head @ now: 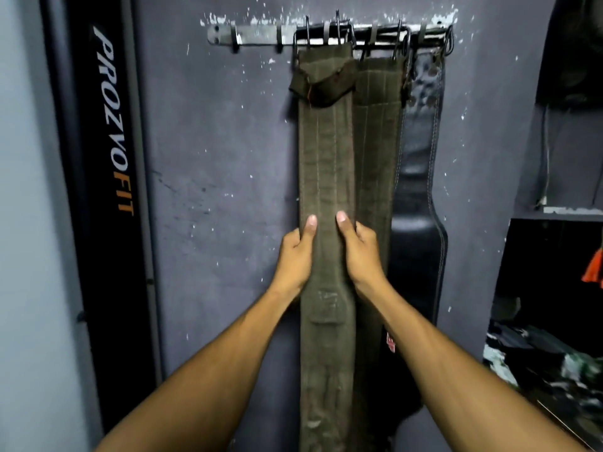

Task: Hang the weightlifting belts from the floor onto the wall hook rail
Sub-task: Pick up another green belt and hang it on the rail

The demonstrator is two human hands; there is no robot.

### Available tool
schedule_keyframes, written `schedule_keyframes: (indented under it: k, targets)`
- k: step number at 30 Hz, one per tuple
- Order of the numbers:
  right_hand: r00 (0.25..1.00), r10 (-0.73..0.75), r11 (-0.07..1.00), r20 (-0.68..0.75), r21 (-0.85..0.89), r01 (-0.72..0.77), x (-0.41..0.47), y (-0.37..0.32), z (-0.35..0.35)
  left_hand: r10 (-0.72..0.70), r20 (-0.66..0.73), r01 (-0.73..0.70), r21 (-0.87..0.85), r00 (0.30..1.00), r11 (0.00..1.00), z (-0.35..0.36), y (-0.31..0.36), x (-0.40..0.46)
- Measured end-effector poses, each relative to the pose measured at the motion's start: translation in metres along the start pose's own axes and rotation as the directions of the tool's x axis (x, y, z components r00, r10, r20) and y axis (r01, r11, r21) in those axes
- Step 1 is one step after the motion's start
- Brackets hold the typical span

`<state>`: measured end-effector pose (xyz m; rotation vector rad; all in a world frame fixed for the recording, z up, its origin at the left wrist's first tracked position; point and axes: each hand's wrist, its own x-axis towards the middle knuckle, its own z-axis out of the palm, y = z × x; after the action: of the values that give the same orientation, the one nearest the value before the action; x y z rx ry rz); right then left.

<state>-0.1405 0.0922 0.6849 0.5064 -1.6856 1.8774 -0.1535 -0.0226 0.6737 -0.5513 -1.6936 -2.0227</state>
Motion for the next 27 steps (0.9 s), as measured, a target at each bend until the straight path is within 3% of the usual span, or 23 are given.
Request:
schedule_keyframes:
  k: [2, 5, 9, 12, 16, 20, 25, 27]
  targets:
    - [0.992, 0.106, 0.991, 0.071, 0.076, -0.111, -0.036, 0.015, -0.012, -0.067, 0.036, 0.068, -0.017, 0.997, 0.998, -0.002, -0.016, -0.036]
    - [0.973, 0.208, 0.976, 0.102, 0.039, -0.213, -0.088, 0.051, -0.031, -0.204, 0.021, 0.205, -0.042, 0.979, 0.978, -0.006, -0.051, -0.093]
    - [0.971, 0.238, 0.967, -0.017, -0.090, -0.238, -0.140, 0.081, -0.039, -0.320, -0.106, 0.326, 0.039, 0.941, 0.945, -0.004, -0.082, -0.151]
    - [0.975, 0.200, 0.975, -0.098, -0.079, -0.208, -0.156, 0.072, -0.036, -0.302, -0.177, 0.309, 0.014, 0.937, 0.951, 0.004, -0.071, -0.165]
    - [0.984, 0.161, 0.986, -0.078, -0.035, -0.164, -0.162, 0.057, -0.037, -0.259, -0.191, 0.261, -0.015, 0.947, 0.965, 0.011, -0.048, -0.175]
    - [0.960, 0.279, 0.960, 0.035, -0.034, -0.278, -0.205, 0.072, -0.060, -0.327, -0.051, 0.329, 0.042, 0.944, 0.943, 0.002, -0.060, -0.216]
    - [0.855, 0.463, 0.878, 0.232, -0.250, -0.408, -0.292, 0.125, -0.106, -0.519, 0.142, 0.499, 0.153, 0.843, 0.853, -0.041, -0.121, -0.302]
    - [0.834, 0.490, 0.856, 0.254, -0.321, -0.405, -0.311, 0.138, -0.117, -0.532, 0.161, 0.496, 0.215, 0.832, 0.841, -0.053, -0.137, -0.319]
